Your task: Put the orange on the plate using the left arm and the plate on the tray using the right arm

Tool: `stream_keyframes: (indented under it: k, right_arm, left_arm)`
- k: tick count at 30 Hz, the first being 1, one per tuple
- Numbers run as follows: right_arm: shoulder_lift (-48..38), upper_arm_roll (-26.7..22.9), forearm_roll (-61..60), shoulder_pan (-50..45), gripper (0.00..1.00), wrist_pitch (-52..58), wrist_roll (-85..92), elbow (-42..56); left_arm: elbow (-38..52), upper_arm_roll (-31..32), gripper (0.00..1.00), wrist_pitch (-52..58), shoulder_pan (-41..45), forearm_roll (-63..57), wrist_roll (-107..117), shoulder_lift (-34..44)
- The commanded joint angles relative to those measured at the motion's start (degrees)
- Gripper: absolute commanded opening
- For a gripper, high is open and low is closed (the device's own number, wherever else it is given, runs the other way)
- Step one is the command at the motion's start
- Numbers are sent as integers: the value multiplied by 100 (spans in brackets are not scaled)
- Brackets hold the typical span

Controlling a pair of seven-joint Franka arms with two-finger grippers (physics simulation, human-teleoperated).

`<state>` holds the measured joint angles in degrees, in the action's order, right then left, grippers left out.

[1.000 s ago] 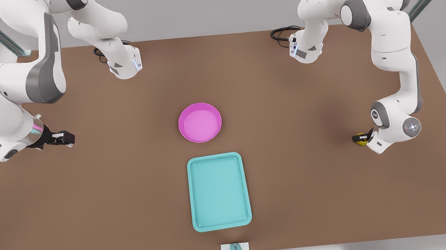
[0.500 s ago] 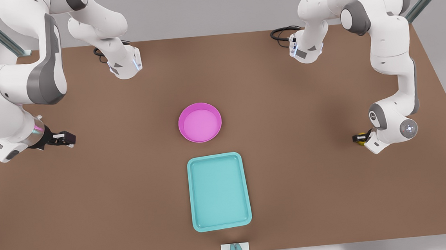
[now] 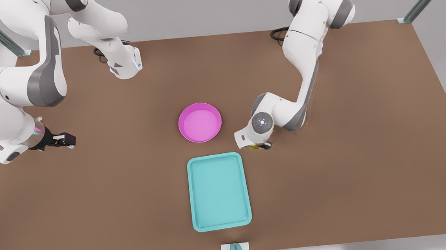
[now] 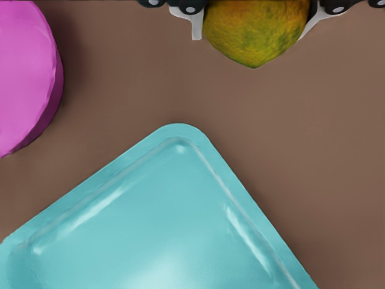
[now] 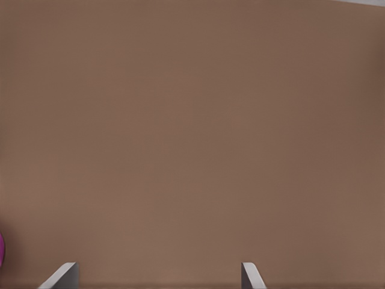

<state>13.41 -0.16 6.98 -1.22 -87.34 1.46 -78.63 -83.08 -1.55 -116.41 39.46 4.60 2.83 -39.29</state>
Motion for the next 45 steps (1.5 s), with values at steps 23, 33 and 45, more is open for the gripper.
stream_keyframes:
  k: [23,33,45]
  right_arm:
    - [865,7,-2261,-528,100,-775,-14,-970]
    - [153,526,-3862,-1055,100,-4607,-129,-4336]
    - [830,666,-3906,-1680,100,-4871,399,-4460]
  left_arm:
    - [1672,-1136,100,4786,-1925,112,1405,1555]
    - [1109,365,100,4628,-3393,-680,957,2119]
    - [1426,532,100,4628,-3331,-513,1062,1863]
